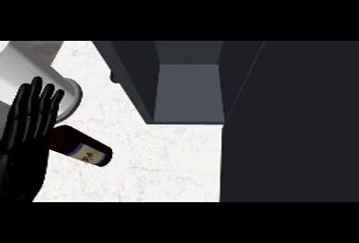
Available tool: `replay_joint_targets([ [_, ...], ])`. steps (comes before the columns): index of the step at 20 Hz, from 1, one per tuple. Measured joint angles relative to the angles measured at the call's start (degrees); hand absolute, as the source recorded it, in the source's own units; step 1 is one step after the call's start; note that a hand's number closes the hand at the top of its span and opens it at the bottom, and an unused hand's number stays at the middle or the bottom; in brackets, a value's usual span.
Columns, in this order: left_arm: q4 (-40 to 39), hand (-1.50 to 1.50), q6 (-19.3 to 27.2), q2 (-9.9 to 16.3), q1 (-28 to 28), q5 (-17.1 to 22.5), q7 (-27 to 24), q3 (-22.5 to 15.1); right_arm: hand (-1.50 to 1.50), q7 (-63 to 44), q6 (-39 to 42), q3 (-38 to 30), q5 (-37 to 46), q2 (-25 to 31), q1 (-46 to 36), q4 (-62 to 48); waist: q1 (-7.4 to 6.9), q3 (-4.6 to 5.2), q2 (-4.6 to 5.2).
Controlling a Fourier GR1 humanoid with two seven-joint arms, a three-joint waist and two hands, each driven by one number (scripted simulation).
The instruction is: Pick up the wine, place it into the cabinet and close the cabinet
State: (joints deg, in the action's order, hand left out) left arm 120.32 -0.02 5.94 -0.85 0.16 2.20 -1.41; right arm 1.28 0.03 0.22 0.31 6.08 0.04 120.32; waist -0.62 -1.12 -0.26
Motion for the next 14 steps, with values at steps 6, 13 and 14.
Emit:
replay_joint_targets([
  [6, -2.1, -1.50, -14.2, 4.8, 4.0, 18.8, -3.0, 3.3, -1.50, -1.0, -0.1, 0.4, -0.3, -0.5, 2.4, 2.7, 1.66, 1.18, 0.15],
  [13, -7.4, -1.50, -30.5, 12.5, 2.3, 44.8, 2.7, 4.0, -1.50, -6.6, 2.9, 6.7, -5.7, -2.3, 6.0, 5.8, 1.65, 1.41, 0.23],
  [14, -8.3, -1.50, -32.2, 14.6, 2.4, 48.8, 3.7, 5.2, -1.50, -7.5, 3.0, 7.5, -6.0, -2.4, 6.8, 6.8, 1.62, 1.38, 0.20],
])
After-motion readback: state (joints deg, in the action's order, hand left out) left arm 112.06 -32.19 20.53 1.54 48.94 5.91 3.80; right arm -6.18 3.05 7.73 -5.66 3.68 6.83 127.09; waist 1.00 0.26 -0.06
